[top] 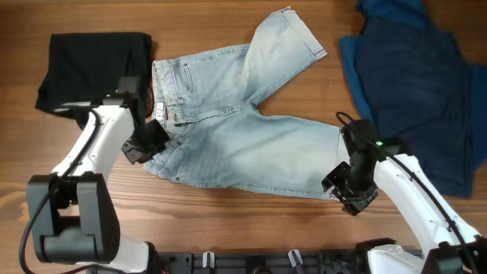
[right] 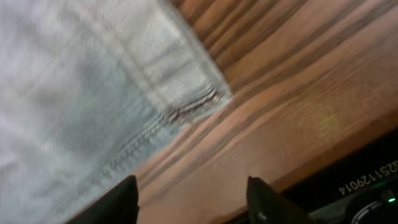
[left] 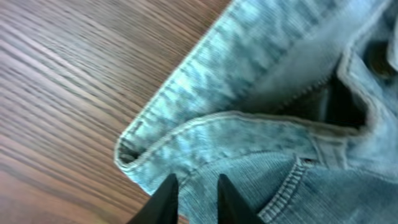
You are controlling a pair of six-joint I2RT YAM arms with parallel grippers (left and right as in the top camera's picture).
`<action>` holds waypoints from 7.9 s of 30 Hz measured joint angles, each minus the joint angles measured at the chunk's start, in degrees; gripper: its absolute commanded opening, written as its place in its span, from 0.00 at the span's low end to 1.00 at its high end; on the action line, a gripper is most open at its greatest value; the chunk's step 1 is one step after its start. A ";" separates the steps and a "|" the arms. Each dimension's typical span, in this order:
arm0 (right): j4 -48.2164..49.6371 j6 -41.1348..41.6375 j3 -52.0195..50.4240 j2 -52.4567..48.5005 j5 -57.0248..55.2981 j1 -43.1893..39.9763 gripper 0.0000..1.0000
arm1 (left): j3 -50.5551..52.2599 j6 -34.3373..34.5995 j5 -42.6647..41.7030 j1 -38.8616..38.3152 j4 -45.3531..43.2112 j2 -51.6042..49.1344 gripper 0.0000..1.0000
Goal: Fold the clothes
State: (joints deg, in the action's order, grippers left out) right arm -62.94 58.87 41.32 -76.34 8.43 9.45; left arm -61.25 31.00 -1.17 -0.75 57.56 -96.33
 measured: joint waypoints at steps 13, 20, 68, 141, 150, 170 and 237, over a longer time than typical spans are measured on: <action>17.68 6.54 -8.15 -2.75 -4.46 0.15 0.49 | 1.31 1.77 0.00 -2.73 -0.81 0.00 0.31; 19.15 7.78 -4.31 -9.01 -2.32 0.15 0.04 | 1.33 10.29 1.31 -2.73 0.55 0.02 0.34; -1.18 -10.62 1.88 23.50 -4.00 0.28 0.04 | 13.33 18.58 4.11 -3.06 -0.42 48.37 0.04; 62.34 -55.71 32.44 -43.67 7.98 12.00 0.05 | 13.31 -1.62 9.16 -3.06 -38.27 17.09 0.04; 80.28 -50.95 32.54 -49.40 -1.70 11.82 0.10 | 13.31 -1.62 9.16 -3.06 -38.21 17.09 0.04; 47.01 -50.16 53.70 -49.68 14.08 21.22 0.04 | 13.31 3.65 9.20 -1.42 -39.60 17.05 0.04; 2.93 -48.41 66.25 -52.30 3.02 -10.40 0.04 | 13.31 6.21 9.07 1.36 -33.11 18.14 0.04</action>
State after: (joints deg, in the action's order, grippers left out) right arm -60.01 10.46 107.57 -128.64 11.44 -0.95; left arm -47.94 37.21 7.90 0.60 24.45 -78.19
